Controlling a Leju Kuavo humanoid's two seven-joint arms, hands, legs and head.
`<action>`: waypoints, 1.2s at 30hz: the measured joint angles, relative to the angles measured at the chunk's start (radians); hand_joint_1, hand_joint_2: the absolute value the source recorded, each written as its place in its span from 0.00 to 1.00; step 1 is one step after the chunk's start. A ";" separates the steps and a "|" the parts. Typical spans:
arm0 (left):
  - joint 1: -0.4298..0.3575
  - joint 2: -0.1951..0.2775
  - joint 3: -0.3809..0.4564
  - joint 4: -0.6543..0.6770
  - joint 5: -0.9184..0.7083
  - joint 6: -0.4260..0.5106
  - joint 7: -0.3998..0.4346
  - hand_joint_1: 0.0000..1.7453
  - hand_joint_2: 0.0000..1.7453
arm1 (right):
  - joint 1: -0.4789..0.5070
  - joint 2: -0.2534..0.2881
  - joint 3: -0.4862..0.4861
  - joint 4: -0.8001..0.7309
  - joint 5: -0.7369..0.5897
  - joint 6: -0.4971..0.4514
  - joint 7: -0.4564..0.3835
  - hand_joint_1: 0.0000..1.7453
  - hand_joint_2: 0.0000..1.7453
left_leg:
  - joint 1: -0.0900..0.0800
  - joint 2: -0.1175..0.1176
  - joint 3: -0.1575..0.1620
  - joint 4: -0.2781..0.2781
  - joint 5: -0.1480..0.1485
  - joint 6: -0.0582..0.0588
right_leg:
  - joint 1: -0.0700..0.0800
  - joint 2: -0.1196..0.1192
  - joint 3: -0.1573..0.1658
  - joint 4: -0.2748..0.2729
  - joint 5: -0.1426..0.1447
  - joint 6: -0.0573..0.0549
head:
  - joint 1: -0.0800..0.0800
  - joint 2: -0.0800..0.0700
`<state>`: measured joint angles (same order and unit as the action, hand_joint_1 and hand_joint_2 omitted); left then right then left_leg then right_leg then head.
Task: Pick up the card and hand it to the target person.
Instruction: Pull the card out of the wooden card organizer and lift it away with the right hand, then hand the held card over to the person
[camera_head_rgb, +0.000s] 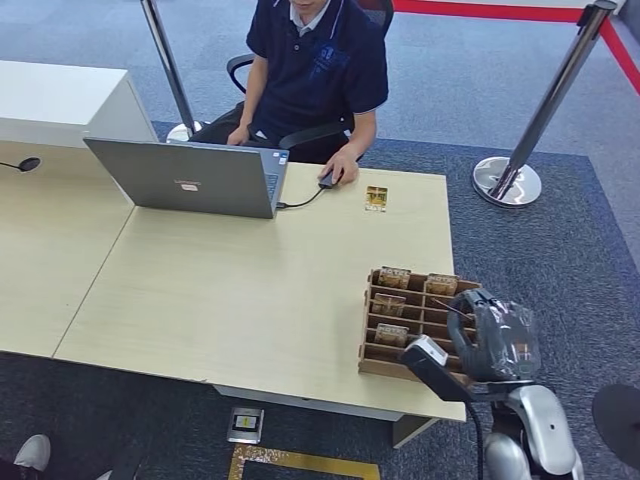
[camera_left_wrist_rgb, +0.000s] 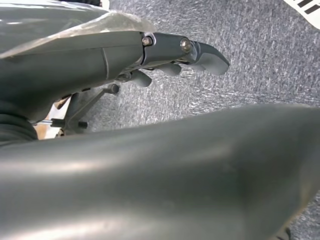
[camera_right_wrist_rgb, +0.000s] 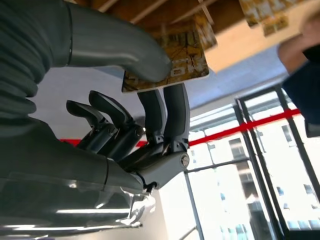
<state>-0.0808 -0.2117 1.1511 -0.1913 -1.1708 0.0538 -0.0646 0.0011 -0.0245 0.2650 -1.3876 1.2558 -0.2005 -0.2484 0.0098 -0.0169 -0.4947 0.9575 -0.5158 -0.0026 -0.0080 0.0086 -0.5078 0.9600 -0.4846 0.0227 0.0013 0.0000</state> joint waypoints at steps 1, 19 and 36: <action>0.000 0.000 0.001 0.000 0.002 0.000 -0.001 0.00 0.00 | 0.001 -0.008 0.006 -0.023 -0.008 0.005 -0.004 1.00 1.00 | 0.000 0.000 0.000 0.000 0.000 0.000 | 0.000 0.000 0.000 0.000 0.000 0.000 | 0.000 0.000; -0.011 -0.010 0.021 0.000 -0.026 -0.001 0.002 0.00 0.00 | -0.463 0.135 0.150 0.318 -0.254 -0.054 -0.109 1.00 1.00 | 0.000 0.001 0.001 0.000 0.004 -0.001 | 0.000 0.000 0.000 0.003 0.002 -0.002 | 0.000 0.000; -0.016 -0.010 0.013 0.000 -0.070 -0.003 0.003 0.00 0.00 | -0.715 0.297 0.104 0.752 -0.204 -0.178 -0.086 1.00 1.00 | 0.000 0.001 0.000 0.000 0.004 -0.001 | 0.000 0.000 -0.001 0.003 0.002 -0.002 | 0.000 0.000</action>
<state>-0.0964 -0.2216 1.1638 -0.1911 -1.2407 0.0506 -0.0613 -0.7136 0.2724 0.3692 -0.6357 1.0516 -0.3787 -0.3341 0.0100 -0.0157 -0.4949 0.9576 -0.5120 -0.0040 -0.0078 0.0086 -0.5092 0.9630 -0.4822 0.0211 0.0012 0.0000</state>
